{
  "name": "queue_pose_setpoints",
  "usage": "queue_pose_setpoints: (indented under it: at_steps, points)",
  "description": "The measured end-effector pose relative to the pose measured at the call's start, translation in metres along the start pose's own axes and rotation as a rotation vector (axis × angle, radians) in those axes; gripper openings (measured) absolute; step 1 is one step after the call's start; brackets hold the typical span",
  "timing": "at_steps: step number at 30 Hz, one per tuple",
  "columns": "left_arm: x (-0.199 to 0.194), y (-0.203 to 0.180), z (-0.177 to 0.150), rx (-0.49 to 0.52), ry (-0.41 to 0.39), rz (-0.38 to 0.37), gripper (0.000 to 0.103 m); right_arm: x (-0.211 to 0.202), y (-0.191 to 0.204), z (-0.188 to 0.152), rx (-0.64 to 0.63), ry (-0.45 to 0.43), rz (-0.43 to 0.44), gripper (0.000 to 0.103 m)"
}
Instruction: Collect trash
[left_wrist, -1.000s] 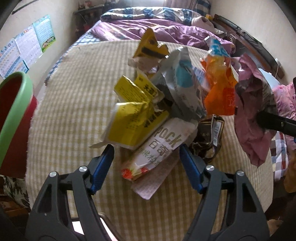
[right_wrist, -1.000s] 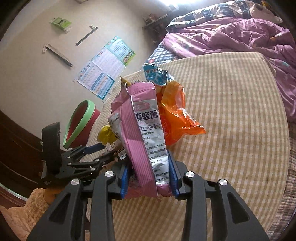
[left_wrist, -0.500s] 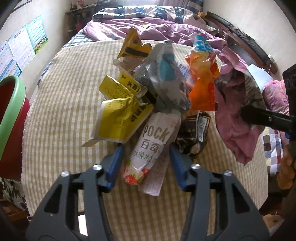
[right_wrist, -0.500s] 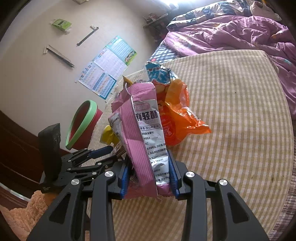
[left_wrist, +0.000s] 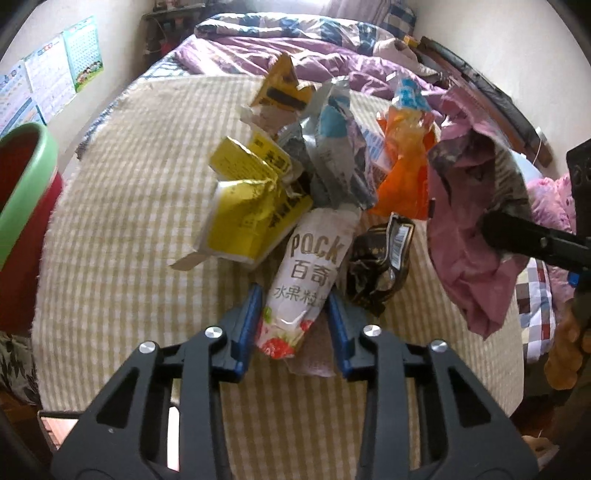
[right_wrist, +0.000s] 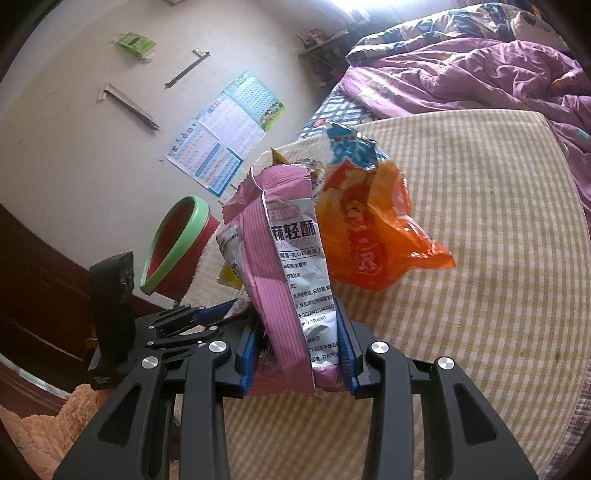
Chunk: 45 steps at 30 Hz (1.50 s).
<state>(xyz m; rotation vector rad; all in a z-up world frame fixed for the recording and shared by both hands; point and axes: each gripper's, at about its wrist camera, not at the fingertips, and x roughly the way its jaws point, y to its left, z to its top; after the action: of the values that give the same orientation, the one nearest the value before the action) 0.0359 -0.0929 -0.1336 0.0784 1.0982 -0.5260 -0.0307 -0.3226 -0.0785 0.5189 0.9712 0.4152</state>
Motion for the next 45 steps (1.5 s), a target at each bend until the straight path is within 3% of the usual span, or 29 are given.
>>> queue_pose_setpoints:
  at_steps: [16, 22, 28, 45]
  points:
    - [-0.079, 0.029, -0.003, -0.130, -0.228, 0.049, 0.032, -0.004, 0.029, 0.008, -0.041, -0.061, 0.021, 0.036]
    - [-0.105, 0.036, -0.001, -0.117, -0.346, 0.216, 0.032, -0.005, 0.045, 0.016, -0.050, -0.108, 0.032, 0.036]
    - [-0.117, 0.046, -0.001, -0.143, -0.376, 0.256, 0.032, 0.005, 0.070, 0.022, -0.110, -0.113, 0.017, 0.036]
    - [-0.134, 0.100, -0.006, -0.189, -0.402, 0.243, 0.032, 0.061, 0.143, 0.026, -0.213, -0.094, -0.007, 0.036]
